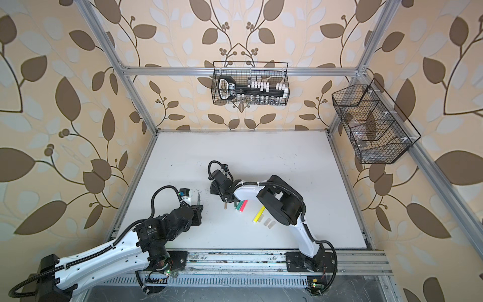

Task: Insert pens into pen caps
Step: Pick up the pen cap from the center of the table.

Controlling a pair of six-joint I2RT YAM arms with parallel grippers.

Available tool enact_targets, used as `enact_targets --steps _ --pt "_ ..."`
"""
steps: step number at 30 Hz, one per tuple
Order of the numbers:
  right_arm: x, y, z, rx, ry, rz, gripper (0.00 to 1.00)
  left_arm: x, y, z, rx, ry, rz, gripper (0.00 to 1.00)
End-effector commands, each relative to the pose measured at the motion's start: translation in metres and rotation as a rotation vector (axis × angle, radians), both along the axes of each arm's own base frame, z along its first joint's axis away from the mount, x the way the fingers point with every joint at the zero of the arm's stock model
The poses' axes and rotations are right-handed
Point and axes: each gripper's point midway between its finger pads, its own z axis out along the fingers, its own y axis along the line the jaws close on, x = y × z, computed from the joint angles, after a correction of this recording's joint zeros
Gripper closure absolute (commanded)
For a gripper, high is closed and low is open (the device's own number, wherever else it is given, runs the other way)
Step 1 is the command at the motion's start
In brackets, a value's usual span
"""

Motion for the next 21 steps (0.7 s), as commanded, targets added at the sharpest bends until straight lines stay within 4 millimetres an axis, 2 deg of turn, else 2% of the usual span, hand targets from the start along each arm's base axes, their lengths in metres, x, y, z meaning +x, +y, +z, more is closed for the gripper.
enact_targets --steps 1,5,9,13,16,21 --pt "-0.004 -0.006 0.018 0.024 -0.002 -0.017 1.00 0.005 -0.001 -0.002 -0.062 0.006 0.042 1.00" --pt "-0.002 -0.009 0.035 0.041 -0.031 -0.028 1.00 0.008 -0.003 -0.015 -0.094 0.060 0.036 1.00" --pt "-0.003 -0.013 0.050 0.054 -0.056 -0.037 1.00 0.010 -0.014 -0.021 -0.159 0.084 -0.008 1.00" --pt "-0.007 -0.018 0.063 0.082 -0.074 -0.047 1.00 0.008 -0.038 -0.012 -0.235 0.050 -0.130 1.00" --pt "-0.014 -0.025 0.063 0.113 -0.074 -0.058 1.00 0.008 -0.042 -0.008 -0.262 0.023 -0.156 1.00" --pt "-0.026 -0.031 0.079 0.173 -0.110 -0.080 1.00 0.007 -0.050 -0.003 -0.283 0.005 -0.203 1.00"
